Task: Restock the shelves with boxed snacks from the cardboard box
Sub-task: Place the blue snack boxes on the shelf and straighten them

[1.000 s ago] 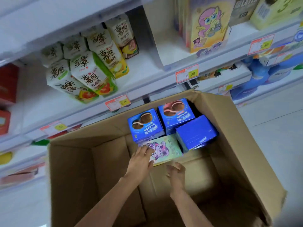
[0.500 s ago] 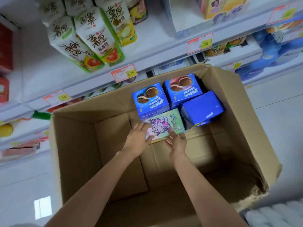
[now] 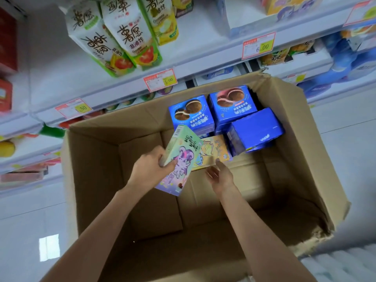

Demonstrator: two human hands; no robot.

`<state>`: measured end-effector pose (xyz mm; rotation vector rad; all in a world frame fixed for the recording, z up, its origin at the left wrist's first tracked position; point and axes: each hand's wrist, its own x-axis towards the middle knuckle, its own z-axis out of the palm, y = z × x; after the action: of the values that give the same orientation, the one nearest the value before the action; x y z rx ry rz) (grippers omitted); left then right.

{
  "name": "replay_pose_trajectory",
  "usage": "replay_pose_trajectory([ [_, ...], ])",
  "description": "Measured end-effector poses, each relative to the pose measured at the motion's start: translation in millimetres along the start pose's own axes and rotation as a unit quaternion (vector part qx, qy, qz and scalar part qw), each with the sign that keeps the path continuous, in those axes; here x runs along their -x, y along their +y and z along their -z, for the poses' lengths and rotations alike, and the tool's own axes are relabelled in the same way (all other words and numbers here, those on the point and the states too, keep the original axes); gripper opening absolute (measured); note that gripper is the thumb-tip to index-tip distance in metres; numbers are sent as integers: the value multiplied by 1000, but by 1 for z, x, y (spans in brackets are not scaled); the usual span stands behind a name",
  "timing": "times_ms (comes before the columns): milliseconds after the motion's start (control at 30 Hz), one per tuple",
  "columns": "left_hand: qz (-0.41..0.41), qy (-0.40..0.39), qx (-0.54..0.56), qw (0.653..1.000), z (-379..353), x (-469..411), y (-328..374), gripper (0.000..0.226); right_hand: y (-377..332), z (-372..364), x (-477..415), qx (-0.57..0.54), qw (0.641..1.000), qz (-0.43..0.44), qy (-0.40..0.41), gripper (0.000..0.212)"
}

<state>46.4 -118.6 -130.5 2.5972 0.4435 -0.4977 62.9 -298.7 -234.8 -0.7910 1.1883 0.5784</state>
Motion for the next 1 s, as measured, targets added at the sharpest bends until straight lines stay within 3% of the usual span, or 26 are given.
replay_pose_trajectory([
  [67,-1,23,24,999,7,5,-9,36,-2,-13,-7,8,1000,-19,4,9],
  [300,-13,38,77,996,16,13,-28,55,-3,-34,-9,-51,997,-24,58,33],
  [433,-57,71,95,991,25,14,-14,54,4,-30,-4,-2,999,-8,31,23],
  [567,-91,100,93,986,34,10,2,52,7,-20,20,58,990,120,53,18],
  [700,-112,140,109,978,44,7,19,48,-7,9,80,134,962,239,9,2],
  [900,-176,214,114,954,61,0,59,48,-82,25,146,156,904,391,-73,5],
  [1000,-194,283,73,936,72,-14,85,46,-129,20,149,156,890,409,-130,16],
])
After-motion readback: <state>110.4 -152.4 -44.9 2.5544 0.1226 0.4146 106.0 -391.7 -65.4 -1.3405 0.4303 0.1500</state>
